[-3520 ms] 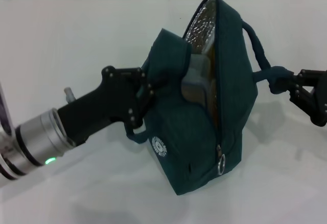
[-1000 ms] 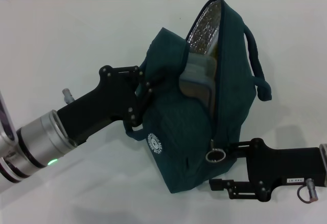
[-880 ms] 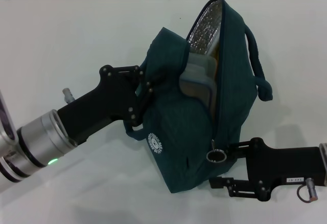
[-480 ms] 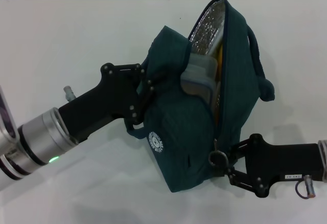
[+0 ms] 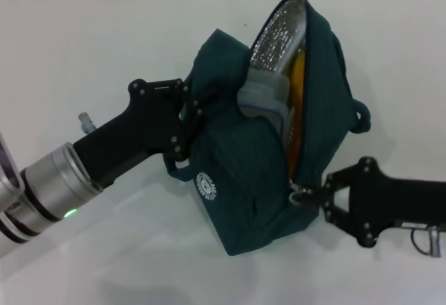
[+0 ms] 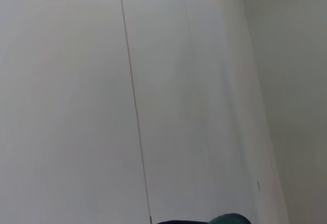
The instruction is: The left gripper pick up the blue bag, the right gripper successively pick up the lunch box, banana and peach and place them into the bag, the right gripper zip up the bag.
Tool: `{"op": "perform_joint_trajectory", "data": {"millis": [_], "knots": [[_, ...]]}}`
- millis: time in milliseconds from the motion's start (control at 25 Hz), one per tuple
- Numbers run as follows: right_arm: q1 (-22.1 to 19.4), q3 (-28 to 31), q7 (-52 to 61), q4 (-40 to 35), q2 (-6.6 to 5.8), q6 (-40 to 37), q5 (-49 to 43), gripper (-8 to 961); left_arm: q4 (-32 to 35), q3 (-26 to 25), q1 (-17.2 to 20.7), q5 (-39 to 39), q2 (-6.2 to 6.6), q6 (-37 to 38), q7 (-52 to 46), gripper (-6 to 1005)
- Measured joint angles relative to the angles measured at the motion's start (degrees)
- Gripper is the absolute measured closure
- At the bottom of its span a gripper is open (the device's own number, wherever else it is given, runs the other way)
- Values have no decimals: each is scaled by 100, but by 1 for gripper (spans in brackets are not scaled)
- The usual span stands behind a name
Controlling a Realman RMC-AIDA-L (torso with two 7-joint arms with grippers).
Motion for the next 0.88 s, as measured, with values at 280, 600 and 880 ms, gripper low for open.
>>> {"op": "perform_joint_trajectory", "data": {"millis": [280, 600, 880], "knots": [[-311, -4, -692, -166, 8, -287, 828, 889, 0, -2, 12, -17, 0, -19, 73, 961], [-248, -301, -1447, 94, -2, -775, 1391, 888, -79, 1, -10, -21, 0, -30, 295, 961], [-505, -408, -740, -19, -127, -803, 1307, 888, -109, 27, 32, -26, 0, -29, 306, 962]]}}
